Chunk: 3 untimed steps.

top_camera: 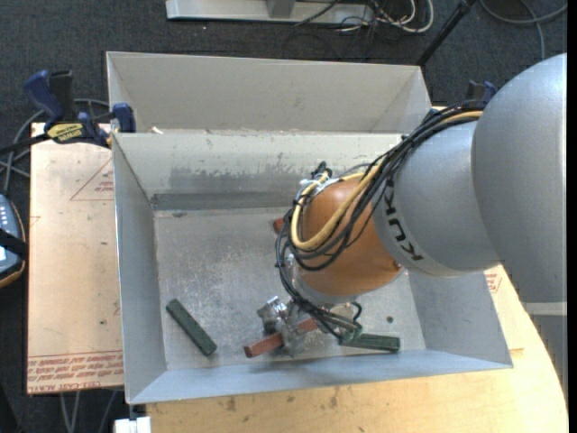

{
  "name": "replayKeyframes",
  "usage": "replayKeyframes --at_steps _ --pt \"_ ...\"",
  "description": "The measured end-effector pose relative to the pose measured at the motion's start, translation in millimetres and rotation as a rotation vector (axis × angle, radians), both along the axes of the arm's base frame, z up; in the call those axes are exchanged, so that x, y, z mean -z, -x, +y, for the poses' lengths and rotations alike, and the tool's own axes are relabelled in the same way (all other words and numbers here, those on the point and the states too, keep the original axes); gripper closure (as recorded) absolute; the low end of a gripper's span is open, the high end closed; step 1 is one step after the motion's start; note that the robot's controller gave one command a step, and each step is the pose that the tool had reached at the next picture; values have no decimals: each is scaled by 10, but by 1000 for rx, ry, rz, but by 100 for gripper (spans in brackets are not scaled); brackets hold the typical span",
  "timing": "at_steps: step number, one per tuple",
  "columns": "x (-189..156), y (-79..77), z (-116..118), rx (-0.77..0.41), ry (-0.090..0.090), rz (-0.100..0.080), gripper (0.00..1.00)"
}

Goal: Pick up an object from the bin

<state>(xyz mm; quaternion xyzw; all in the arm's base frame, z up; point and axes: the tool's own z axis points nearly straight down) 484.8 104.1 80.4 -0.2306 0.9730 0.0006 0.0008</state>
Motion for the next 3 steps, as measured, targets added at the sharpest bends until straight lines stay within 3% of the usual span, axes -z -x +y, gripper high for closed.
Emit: replayKeyframes --at_steps 1,2,3 --pt "-27 -1 6 0 0 1 100" --pt "-288 -8 15 0 0 -2 100" --pt "-946 -22 26 1 -1 -6 100"
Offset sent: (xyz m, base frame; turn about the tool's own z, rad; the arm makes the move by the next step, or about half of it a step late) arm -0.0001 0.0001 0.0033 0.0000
